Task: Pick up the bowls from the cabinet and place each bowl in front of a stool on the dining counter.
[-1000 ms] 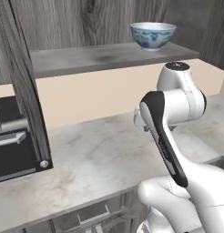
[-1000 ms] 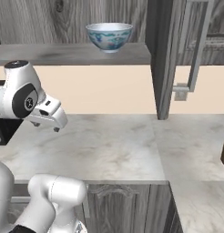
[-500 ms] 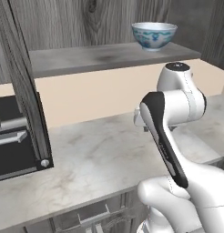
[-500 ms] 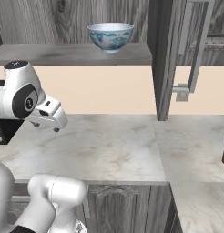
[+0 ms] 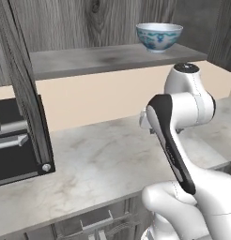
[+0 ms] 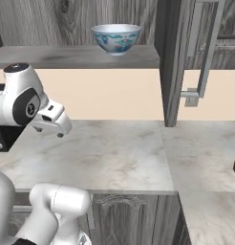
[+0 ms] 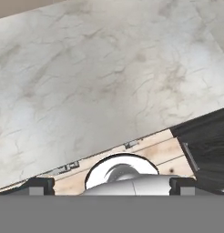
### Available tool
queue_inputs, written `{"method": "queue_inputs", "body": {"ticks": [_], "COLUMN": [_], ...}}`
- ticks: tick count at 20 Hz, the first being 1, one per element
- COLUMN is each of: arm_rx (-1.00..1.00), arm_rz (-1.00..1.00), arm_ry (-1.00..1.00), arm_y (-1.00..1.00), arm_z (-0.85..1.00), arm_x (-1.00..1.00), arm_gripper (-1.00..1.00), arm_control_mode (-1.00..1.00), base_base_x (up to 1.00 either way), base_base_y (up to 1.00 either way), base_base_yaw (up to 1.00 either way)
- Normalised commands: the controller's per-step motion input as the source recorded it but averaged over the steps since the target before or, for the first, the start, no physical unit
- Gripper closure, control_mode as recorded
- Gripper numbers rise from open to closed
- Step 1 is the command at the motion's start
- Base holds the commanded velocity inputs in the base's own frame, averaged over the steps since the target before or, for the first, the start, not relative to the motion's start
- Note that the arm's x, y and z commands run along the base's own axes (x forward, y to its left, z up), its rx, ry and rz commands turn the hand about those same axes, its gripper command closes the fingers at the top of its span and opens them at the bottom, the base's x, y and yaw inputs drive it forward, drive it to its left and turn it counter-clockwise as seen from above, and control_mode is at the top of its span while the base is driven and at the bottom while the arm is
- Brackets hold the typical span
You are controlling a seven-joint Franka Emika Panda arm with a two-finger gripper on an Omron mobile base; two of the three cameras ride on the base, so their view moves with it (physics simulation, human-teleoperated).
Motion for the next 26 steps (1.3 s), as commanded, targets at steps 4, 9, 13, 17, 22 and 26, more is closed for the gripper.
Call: {"method": "queue_inputs", "body": {"ticks": [4, 9, 13, 17, 22, 26], "arm_rx": [-0.02, -0.20, -0.27, -0.24, -0.24, -0.14], "arm_rz": [0.02, 0.07, 0.07, 0.18, 0.27, 0.17], "arm_ry": [-0.17, -0.06, -0.10, -0.10, -0.05, 0.08], "arm_y": [-0.13, -0.28, -0.19, -0.37, -0.42, -0.08], "arm_z": [0.33, 0.38, 0.52, 0.65, 0.52, 0.54], "arm_x": [0.00, -0.37, -0.61, -0.13, 0.15, 0.85], "arm_gripper": [-1.00, -1.00, -1.00, -1.00, -1.00, -1.00], "arm_control_mode": [-1.00, -1.00, -1.00, -1.00, -1.00, -1.00], "base_base_x": [0.00, 0.00, 0.00, 0.00, 0.00, 0.00], "base_base_y": [0.00, 0.00, 0.00, 0.00, 0.00, 0.00], "base_base_yaw": [0.00, 0.00, 0.00, 0.00, 0.00, 0.00]}}
